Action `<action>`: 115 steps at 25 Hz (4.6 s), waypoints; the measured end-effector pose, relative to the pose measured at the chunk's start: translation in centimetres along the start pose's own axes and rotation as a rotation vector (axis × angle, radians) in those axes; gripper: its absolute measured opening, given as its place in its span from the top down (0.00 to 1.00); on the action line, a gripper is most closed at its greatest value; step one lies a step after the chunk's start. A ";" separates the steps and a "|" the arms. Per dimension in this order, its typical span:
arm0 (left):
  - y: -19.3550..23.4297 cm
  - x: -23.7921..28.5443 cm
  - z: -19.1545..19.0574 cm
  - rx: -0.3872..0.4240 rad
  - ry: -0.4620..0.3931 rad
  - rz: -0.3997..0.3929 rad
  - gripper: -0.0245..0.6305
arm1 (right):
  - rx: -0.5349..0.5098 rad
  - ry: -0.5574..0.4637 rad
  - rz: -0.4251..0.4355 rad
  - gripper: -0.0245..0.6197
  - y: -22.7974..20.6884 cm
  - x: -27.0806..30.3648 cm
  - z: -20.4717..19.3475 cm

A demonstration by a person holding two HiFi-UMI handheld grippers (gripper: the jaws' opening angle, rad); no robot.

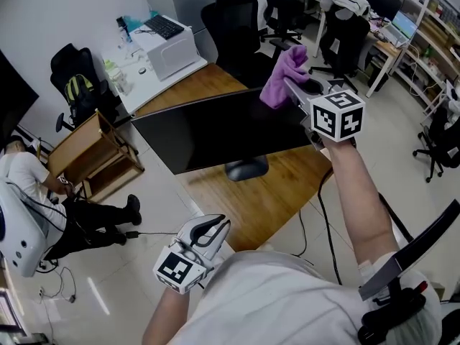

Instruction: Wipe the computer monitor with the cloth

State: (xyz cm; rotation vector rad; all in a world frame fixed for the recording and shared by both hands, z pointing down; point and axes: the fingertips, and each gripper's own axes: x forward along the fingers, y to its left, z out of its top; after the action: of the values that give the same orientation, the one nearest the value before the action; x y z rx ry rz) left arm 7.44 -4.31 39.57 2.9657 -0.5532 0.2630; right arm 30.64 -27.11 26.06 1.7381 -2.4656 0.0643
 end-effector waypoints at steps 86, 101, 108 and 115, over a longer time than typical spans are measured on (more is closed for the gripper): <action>-3.4 6.6 0.8 -0.034 0.146 0.077 0.85 | 0.163 0.245 -0.244 0.87 -16.7 -8.3 -24.3; -2.4 3.9 0.0 -0.034 0.185 0.106 0.85 | 0.230 0.395 -0.293 0.87 -16.3 -7.8 -33.7; -2.0 3.2 0.1 -0.037 0.198 0.127 0.85 | 0.287 0.454 -0.326 0.87 -16.3 -7.8 -37.3; -1.6 2.5 -0.3 -0.032 0.212 0.123 0.85 | 0.385 0.499 -0.366 0.87 -15.6 -7.6 -40.1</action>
State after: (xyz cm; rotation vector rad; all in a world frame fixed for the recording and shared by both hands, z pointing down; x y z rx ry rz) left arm 10.26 -3.63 40.21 2.8289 -0.7040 0.5665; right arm 50.86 -21.04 64.32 1.9781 -1.8363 0.8684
